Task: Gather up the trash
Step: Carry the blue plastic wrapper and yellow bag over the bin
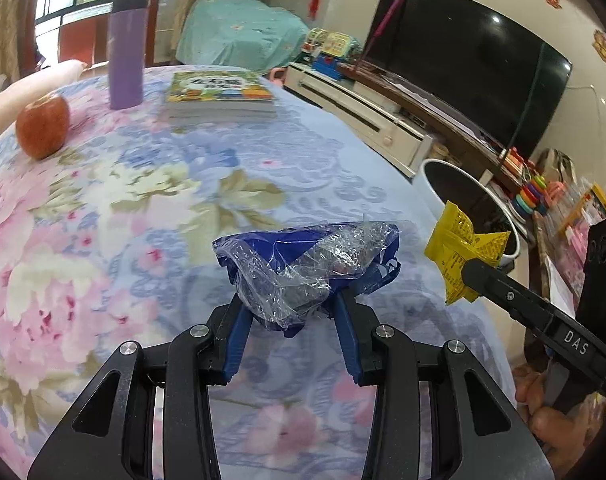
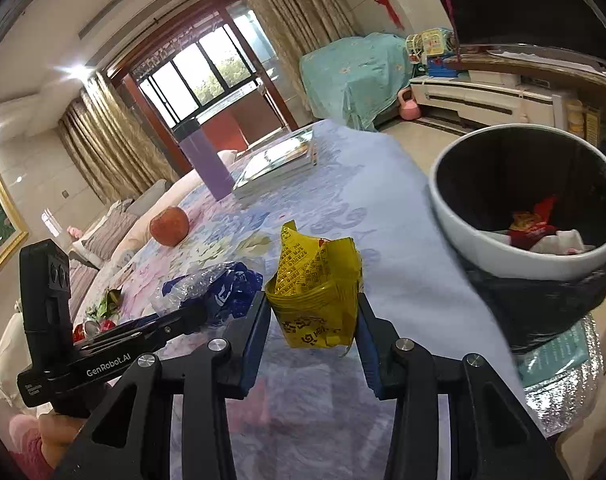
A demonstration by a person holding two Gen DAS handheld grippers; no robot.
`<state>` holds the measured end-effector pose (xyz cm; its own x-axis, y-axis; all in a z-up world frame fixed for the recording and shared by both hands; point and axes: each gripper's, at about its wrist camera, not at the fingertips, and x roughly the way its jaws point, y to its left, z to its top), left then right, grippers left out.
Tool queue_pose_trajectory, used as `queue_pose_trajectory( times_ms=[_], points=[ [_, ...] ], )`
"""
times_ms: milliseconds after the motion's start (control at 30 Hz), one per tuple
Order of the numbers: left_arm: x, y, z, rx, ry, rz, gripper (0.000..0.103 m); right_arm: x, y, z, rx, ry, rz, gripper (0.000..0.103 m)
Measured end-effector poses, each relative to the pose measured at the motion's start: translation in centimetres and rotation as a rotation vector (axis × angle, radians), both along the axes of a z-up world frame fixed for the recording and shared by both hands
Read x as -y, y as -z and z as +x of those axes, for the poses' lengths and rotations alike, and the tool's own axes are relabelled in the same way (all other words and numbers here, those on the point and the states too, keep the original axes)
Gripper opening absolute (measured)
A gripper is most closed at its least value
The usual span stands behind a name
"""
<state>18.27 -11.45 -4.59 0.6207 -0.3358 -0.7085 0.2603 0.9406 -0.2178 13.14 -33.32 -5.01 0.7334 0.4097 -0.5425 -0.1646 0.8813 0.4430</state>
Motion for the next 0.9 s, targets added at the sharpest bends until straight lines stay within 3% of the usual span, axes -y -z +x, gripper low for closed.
queue_pose_trajectory(
  times_ms=[900],
  points=[
    [6.8,-1.4,-0.2,0.039,0.119,0.049,0.038,5.7,-0.8,-2.8,0.032,0.105,0.008,0.042]
  ],
)
